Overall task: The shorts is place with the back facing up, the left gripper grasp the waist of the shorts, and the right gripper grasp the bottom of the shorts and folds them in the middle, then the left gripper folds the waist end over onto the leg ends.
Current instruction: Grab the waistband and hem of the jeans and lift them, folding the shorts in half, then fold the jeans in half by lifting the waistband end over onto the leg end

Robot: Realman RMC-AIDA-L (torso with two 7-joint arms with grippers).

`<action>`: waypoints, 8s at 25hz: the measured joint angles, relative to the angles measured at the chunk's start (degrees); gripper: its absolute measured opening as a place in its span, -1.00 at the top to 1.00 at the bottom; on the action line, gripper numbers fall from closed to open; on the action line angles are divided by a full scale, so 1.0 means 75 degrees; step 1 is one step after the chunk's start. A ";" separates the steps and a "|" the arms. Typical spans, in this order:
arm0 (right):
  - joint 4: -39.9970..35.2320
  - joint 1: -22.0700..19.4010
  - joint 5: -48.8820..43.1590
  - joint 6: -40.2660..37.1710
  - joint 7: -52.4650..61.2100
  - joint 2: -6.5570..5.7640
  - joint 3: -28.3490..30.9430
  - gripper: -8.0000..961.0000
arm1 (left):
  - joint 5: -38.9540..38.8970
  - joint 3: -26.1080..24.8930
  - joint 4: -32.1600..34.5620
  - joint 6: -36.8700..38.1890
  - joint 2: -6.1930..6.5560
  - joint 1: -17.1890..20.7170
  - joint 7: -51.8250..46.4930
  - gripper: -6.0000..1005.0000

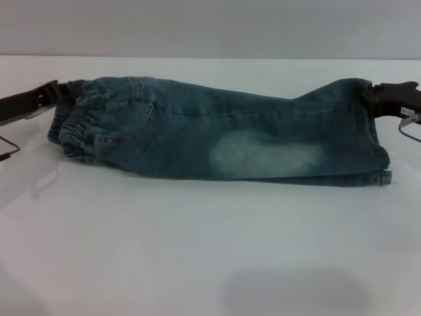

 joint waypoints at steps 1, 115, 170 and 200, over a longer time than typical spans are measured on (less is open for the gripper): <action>0.0004 -0.0002 0.0009 0.0057 0.0008 0.0000 -0.0003 0.80 | 0.0000 0.0135 -0.0001 -0.0033 0.0018 0.0001 0.0011 0.83; -0.0101 -0.1133 0.1011 -0.1199 -0.0058 0.0104 0.0026 -0.20 | -0.1160 0.0781 -0.0881 -0.1810 -0.0176 0.0765 0.5202 0.23; 0.1869 0.0477 0.1803 0.0287 -0.1253 0.0160 -0.0643 -0.20 | -0.2443 0.0871 -0.0503 0.2110 -0.0143 -0.0640 0.4443 0.91; 0.3795 0.2511 0.1718 -0.0579 -0.1185 0.0234 -0.1270 -0.20 | -0.2460 0.1081 0.0235 0.2739 -0.0178 -0.1679 0.3539 0.92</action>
